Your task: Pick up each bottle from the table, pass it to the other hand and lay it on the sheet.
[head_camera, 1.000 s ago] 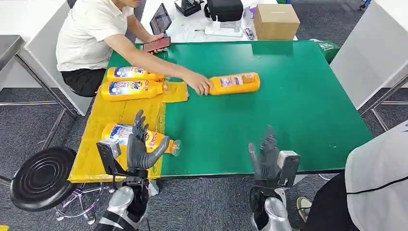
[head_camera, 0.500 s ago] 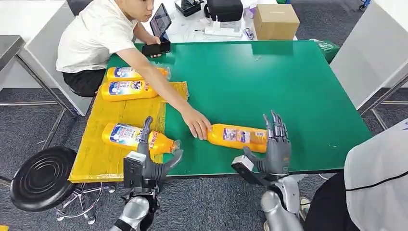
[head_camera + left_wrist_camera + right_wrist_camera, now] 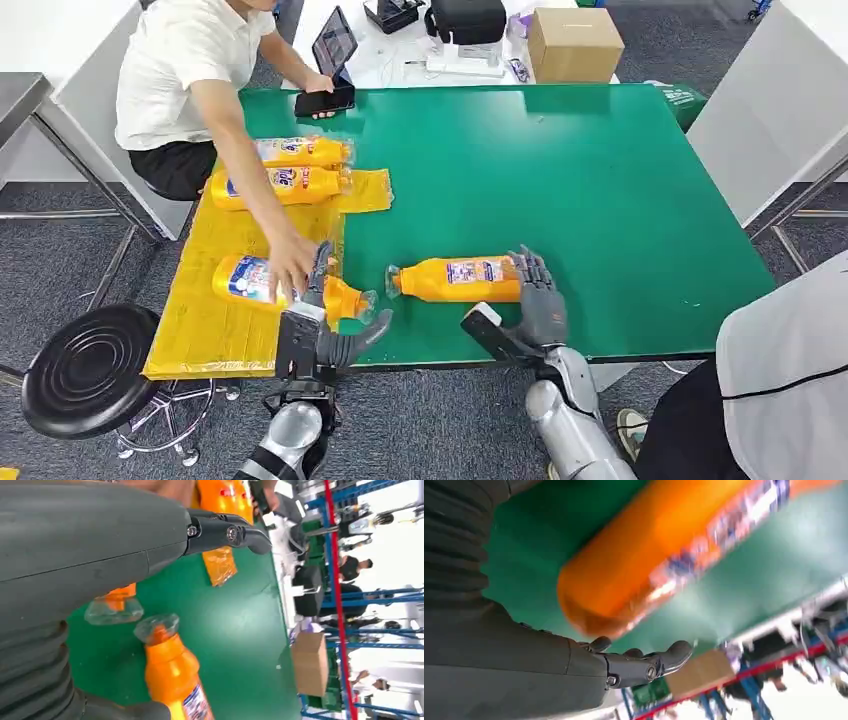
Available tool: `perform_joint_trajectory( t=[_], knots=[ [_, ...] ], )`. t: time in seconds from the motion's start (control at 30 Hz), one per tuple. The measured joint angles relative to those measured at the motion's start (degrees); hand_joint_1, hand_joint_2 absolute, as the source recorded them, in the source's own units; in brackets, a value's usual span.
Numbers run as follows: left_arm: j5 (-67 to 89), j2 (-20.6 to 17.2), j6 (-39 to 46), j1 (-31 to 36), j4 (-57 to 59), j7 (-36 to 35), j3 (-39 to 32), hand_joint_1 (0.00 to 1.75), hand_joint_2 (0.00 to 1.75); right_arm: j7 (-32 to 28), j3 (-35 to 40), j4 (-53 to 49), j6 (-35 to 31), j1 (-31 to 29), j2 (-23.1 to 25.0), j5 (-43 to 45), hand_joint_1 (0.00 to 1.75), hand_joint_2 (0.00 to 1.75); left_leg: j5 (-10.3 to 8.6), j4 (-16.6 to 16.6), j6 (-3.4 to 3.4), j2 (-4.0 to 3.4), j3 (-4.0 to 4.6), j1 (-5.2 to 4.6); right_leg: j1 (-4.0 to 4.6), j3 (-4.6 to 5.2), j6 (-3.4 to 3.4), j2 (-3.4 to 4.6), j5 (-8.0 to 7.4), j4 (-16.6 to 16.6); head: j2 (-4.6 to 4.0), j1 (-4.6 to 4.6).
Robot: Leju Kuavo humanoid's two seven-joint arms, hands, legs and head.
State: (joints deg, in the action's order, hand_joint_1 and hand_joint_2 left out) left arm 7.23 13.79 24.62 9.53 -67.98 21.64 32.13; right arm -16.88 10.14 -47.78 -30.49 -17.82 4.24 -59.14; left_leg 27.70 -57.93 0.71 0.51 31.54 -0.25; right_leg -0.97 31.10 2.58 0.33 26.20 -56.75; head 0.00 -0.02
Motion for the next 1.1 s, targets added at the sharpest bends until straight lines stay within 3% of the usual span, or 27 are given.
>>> perform_joint_trajectory(
  t=[0.47,1.1],
  knots=[
    [-1.0,0.1,-8.0,0.0,0.2,-6.2,1.0,0.0,1.75,13.7,10.0,1.1,1.8,-2.7,-3.8,-9.7,0.0,1.75,-0.02,0.0,0.03,0.01,-0.03,-0.01,0.0,-0.02,0.01,0.0,-0.01,0.0,0.0,0.0],
    [-3.8,0.2,-11.3,-0.1,-0.6,-7.8,1.0,0.0,1.75,18.3,13.0,-1.5,1.3,-3.4,-5.6,-13.8,0.0,1.75,-0.02,0.0,0.03,0.01,0.01,-0.03,-0.01,-0.01,0.01,-0.01,-0.01,0.0,0.0,0.0]
  ],
)
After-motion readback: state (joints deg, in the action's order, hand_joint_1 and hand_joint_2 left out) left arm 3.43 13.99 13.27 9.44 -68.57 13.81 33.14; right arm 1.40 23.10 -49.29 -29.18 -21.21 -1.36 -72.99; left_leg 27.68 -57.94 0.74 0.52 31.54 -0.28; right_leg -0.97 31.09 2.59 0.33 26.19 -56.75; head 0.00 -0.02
